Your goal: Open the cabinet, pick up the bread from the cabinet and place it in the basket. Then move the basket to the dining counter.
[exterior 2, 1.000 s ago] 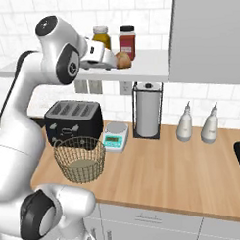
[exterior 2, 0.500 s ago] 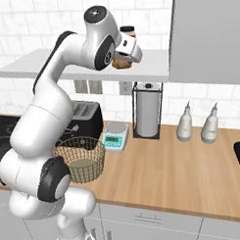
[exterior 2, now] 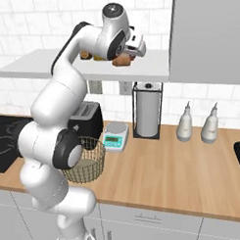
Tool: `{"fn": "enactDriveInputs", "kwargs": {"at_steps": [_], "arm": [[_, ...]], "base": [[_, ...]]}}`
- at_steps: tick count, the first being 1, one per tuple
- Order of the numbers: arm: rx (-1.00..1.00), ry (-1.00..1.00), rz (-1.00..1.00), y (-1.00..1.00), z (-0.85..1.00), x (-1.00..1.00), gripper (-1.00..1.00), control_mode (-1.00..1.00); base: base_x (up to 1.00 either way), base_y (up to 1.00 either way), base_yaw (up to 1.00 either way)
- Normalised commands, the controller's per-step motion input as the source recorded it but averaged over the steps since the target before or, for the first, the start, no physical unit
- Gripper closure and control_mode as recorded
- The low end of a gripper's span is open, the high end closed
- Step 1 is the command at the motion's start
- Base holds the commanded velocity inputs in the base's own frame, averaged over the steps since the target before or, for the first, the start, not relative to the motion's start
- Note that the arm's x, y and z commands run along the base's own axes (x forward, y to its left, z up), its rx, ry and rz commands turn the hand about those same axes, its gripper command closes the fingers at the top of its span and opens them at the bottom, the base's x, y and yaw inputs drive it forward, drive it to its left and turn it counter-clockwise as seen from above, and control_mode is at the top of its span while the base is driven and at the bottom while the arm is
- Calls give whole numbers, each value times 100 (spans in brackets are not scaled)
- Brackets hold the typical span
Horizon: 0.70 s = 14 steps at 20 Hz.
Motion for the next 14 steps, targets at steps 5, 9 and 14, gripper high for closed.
{"fn": "enactDriveInputs", "kwargs": {"at_steps": [5, 9, 14], "arm": [[0, 0, 2, 1, -37, 6, -100, -100], [-2, 5, 3, 12, -61, 0, -100, -100], [-3, 10, 3, 3, -69, 16, 100, -100]], "base": [[0, 0, 0], [0, 0, 0], [0, 0, 0]]}}
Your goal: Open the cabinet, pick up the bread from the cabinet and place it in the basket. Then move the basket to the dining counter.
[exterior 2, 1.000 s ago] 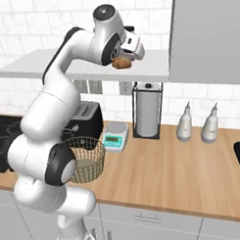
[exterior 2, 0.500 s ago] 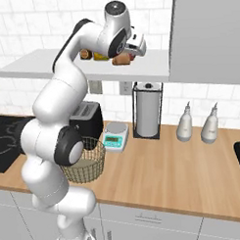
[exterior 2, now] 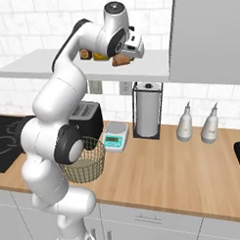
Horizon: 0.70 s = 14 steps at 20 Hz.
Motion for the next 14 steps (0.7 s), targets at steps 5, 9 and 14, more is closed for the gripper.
{"fn": "enactDriveInputs", "kwargs": {"at_steps": [5, 9, 14], "arm": [[0, 0, 5, 11, -17, -8, 100, -100], [-4, -4, 6, 54, -2, -73, 100, -100], [-16, -6, 2, 100, -12, -100, 100, -100]], "base": [[0, 0, 0], [0, 0, 0], [0, 0, 0]]}}
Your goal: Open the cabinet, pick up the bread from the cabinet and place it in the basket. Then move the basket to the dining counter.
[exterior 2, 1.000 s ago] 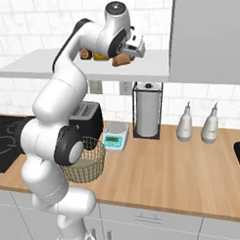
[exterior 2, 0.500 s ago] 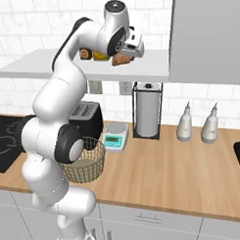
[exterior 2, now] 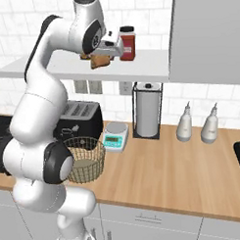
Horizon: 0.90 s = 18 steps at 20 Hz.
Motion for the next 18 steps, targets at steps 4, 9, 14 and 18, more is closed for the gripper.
{"fn": "enactDriveInputs", "kwargs": {"at_steps": [4, 9, 14, 18], "arm": [[-10, -1, 0, 96, -7, -100, 100, -100], [-1, 0, 0, 65, -21, -100, 100, -100], [0, 10, -1, 10, -73, -80, 100, -100], [-1, 18, -1, -3, -100, -16, 100, -100]], "base": [[0, 0, 0], [0, 0, 0], [0, 0, 0], [0, 0, 0]]}}
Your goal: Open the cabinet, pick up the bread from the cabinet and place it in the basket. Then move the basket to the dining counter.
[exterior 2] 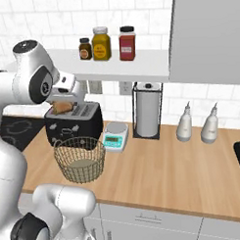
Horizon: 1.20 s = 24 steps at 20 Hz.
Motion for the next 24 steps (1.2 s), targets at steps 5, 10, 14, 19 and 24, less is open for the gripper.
{"fn": "enactDriveInputs", "kwargs": {"at_steps": [5, 10, 14, 19, 24], "arm": [[0, 4, 0, -4, -100, 12, 100, -100], [0, 15, 0, 0, -100, 18, 100, -100], [0, 20, 0, 0, -100, 21, 100, -100], [0, 23, 0, 0, -85, 38, 100, -100], [0, 19, 0, 0, -76, 24, 100, -100]], "base": [[0, 0, 0], [0, 0, 0], [0, 0, 0], [0, 0, 0], [0, 0, 0]]}}
